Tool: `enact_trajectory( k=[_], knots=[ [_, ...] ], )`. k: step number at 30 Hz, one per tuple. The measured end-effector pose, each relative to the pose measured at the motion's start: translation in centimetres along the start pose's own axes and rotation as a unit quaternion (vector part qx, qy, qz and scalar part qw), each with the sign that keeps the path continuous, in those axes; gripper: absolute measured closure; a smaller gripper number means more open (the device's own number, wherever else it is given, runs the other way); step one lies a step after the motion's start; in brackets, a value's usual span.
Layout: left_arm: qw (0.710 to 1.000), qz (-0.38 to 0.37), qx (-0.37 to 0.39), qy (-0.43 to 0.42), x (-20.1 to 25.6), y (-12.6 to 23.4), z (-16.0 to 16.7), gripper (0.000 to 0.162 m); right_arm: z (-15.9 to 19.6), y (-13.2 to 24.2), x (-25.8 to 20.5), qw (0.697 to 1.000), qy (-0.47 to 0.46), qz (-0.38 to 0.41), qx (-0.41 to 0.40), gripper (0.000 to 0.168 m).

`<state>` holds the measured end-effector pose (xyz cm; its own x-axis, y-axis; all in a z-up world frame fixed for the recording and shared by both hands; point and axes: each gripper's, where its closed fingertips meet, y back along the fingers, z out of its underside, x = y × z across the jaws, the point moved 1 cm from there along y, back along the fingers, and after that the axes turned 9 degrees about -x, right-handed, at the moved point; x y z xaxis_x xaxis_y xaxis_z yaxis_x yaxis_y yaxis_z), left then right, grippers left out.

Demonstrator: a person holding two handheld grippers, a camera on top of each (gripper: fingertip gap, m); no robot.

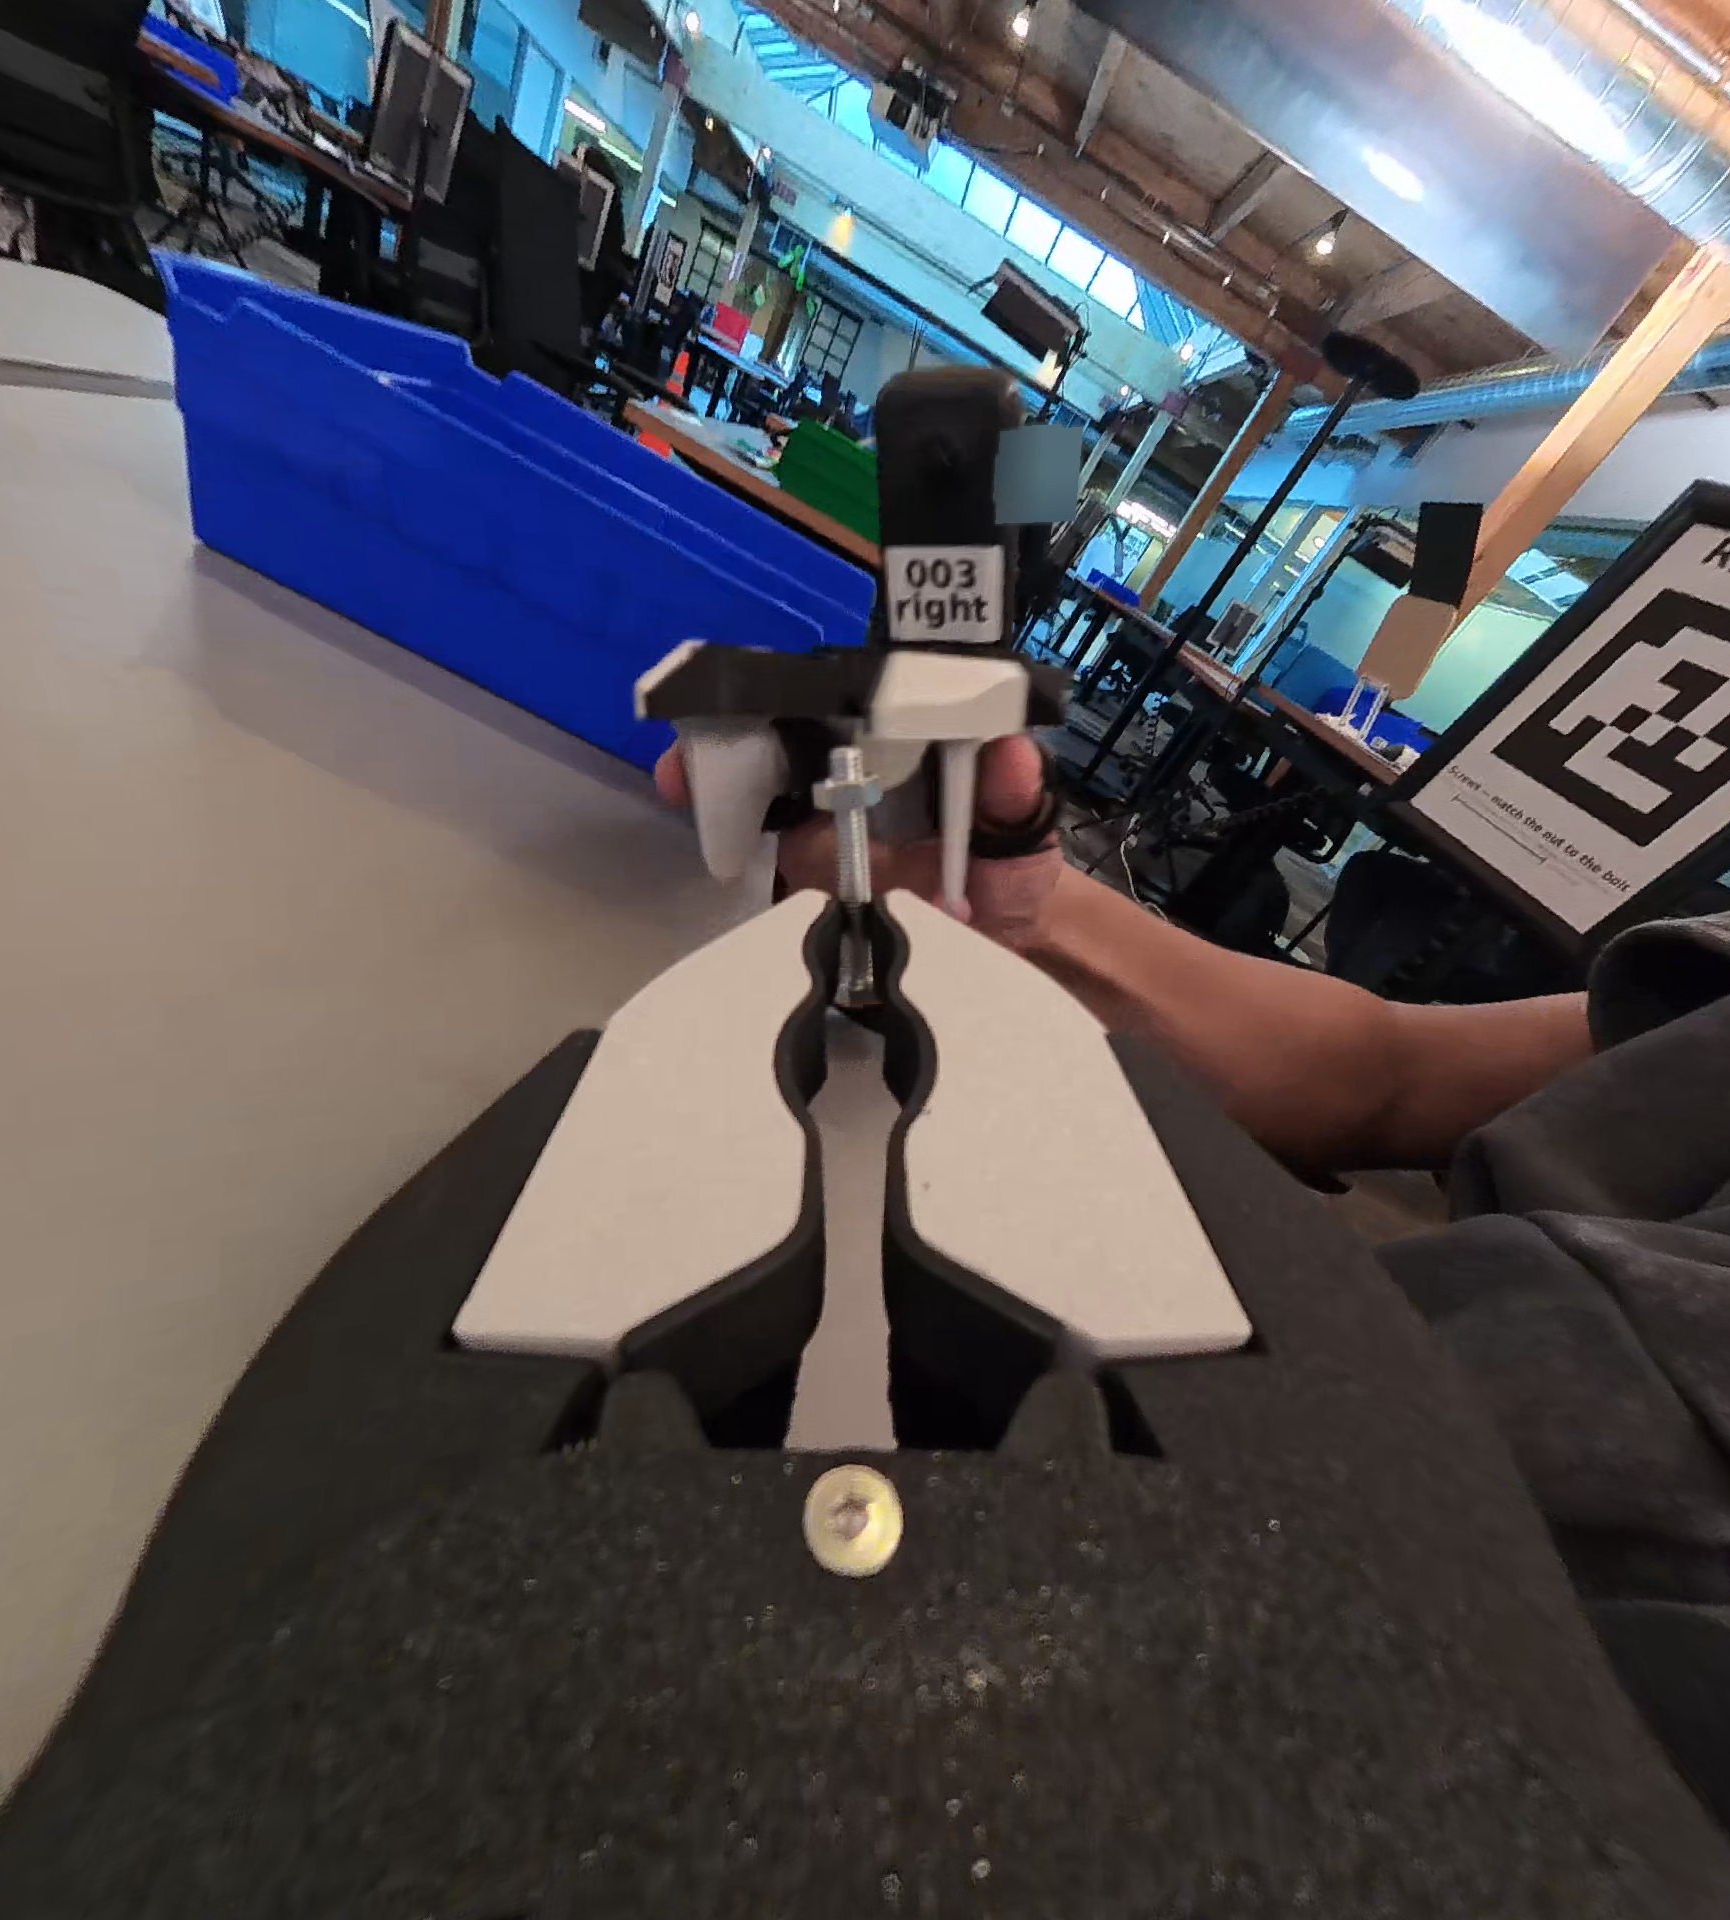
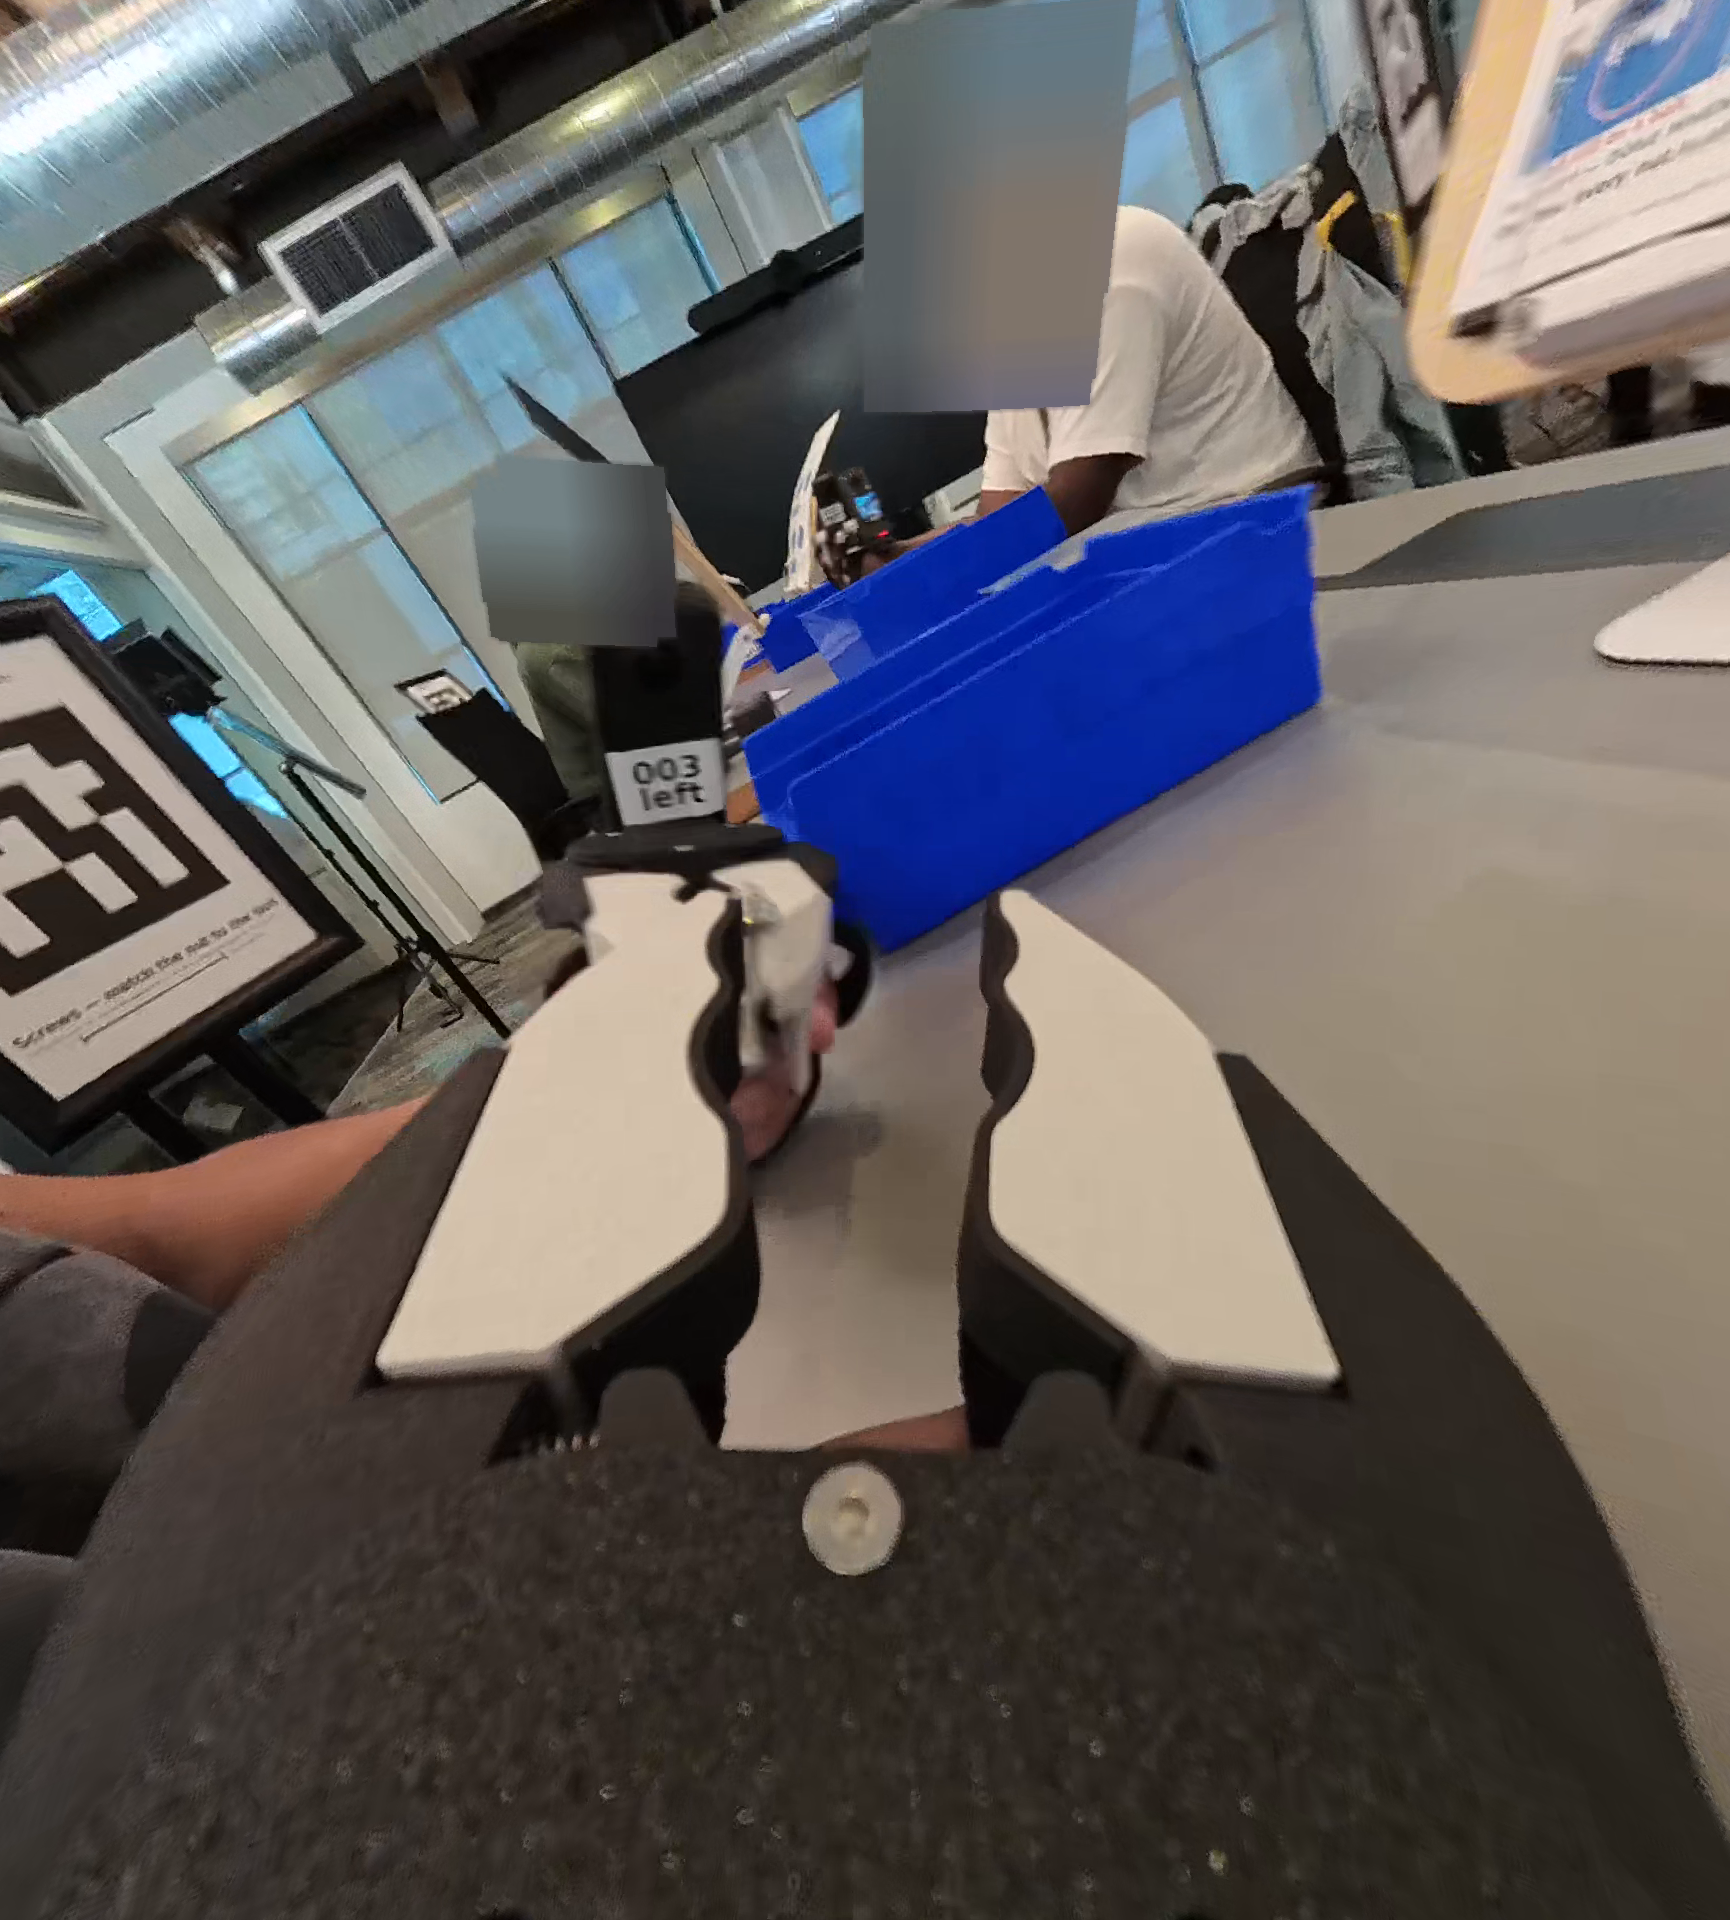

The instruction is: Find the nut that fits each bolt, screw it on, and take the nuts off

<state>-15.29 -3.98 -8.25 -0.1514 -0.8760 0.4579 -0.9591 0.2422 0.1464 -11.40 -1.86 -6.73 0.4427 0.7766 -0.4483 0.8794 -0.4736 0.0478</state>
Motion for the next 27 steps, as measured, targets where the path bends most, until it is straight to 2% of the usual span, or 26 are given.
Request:
enact_trajectory(
  k=[4,7,8,9,15,18,19,22,27],
  knots=[
    [1.000,0.002,-0.010,-0.005,0.3,-0.6,0.3,0.157,0.8,-2.0,-1.0,0.999,0.029,0.001,-0.025,0.125],
    [1.000,0.000,-0.002,-0.003,0.3,-0.4,0.1,0.157,1.4,-1.2,0.3,1.000,-0.004,-0.002,-0.027,0.113],
    [1.000,0.005,0.000,0.000,0.3,-0.3,0.0,0.157,1.4,-0.8,0.4,1.000,-0.008,-0.004,-0.029,0.114],
    [1.000,0.010,0.003,0.002,0.3,-0.2,-0.1,0.157,1.3,-0.5,0.4,1.000,-0.003,0.003,-0.025,0.122],
    [1.000,0.013,-0.007,-0.001,0.4,-0.3,0.3,0.157,1.2,-1.8,-1.0,1.000,0.011,-0.011,-0.025,0.122],
    [1.000,0.014,0.003,-0.001,0.6,-0.1,-0.1,0.157,1.3,-1.2,-0.2,0.999,-0.015,-0.022,-0.019,0.115],
    [1.000,0.016,0.007,-0.001,0.6,0.1,-0.2,0.157,1.5,-0.8,0.2,0.999,-0.022,-0.017,-0.020,0.121],
    [1.000,0.015,0.007,0.004,0.3,0.3,-0.1,0.157,0.8,0.1,0.1,1.000,-0.020,-0.015,-0.003,0.122],
    [1.000,0.023,0.001,0.001,0.7,-0.1,0.0,0.157,0.3,-1.2,-1.1,1.000,0.005,-0.019,-0.015,0.122]
  ],
)
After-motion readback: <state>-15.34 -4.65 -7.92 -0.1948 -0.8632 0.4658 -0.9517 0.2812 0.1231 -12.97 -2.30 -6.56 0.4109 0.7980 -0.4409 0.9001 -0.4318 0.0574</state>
